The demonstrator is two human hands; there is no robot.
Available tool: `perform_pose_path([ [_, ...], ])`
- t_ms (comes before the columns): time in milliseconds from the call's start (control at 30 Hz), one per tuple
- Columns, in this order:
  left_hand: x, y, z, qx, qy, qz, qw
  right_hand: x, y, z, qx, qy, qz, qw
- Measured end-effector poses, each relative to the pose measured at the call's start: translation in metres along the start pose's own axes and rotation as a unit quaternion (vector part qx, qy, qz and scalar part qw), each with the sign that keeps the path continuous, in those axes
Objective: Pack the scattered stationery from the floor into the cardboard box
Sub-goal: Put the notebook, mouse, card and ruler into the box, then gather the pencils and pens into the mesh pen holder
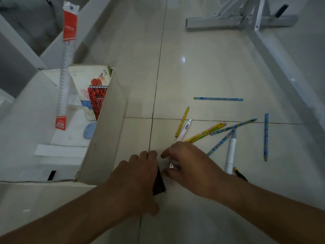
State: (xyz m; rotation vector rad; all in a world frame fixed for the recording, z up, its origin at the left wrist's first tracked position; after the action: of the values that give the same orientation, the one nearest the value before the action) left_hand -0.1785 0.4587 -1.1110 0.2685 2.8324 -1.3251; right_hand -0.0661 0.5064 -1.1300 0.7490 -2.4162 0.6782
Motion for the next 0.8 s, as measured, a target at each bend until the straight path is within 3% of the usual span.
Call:
perform_pose_path([
  [133, 0.007, 0.007, 0.003, -0.047, -0.054, -0.013, 0.997, 0.012, 0.000, 0.010, 0.008, -0.050, -0.008, 0.999],
  [267, 0.011, 0.012, -0.010, -0.089, -0.090, -0.015, 0.992, 0.004, 0.001, -0.010, -0.044, 0.009, 0.010, 0.999],
  [400, 0.016, 0.008, -0.046, -0.146, -0.121, -0.007, 0.982, -0.029, 0.010, -0.048, -0.111, 0.091, 0.089, 0.986],
  [500, 0.024, 0.003, -0.073, -0.183, -0.155, -0.019, 0.971, -0.052, 0.017, -0.072, -0.162, 0.054, 0.138, 0.976],
  [567, 0.027, 0.001, -0.089, -0.227, -0.213, -0.003, 0.950, -0.069, 0.022, -0.079, -0.162, 0.044, 0.177, 0.970],
  [667, 0.029, 0.001, -0.102, -0.315, -0.331, 0.044, 0.889, -0.090, 0.023, -0.084, -0.135, 0.028, 0.258, 0.956],
  [800, 0.025, 0.009, -0.105, -0.377, -0.411, 0.069, 0.827, -0.098, 0.015, -0.083, -0.104, 0.016, 0.326, 0.940],
])
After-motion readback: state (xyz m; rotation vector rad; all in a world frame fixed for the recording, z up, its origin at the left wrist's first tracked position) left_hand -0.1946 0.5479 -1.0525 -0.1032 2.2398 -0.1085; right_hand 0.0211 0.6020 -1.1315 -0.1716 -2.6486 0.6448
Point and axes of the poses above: each hand's wrist, its own y-axis towards the middle knuckle, its own z-axis out of the palm, x = y × z, the point moved 8 cm from there along y, towards the middle knuckle, and after that the axes turned 13 degrees about x, right-handed, at the moved point
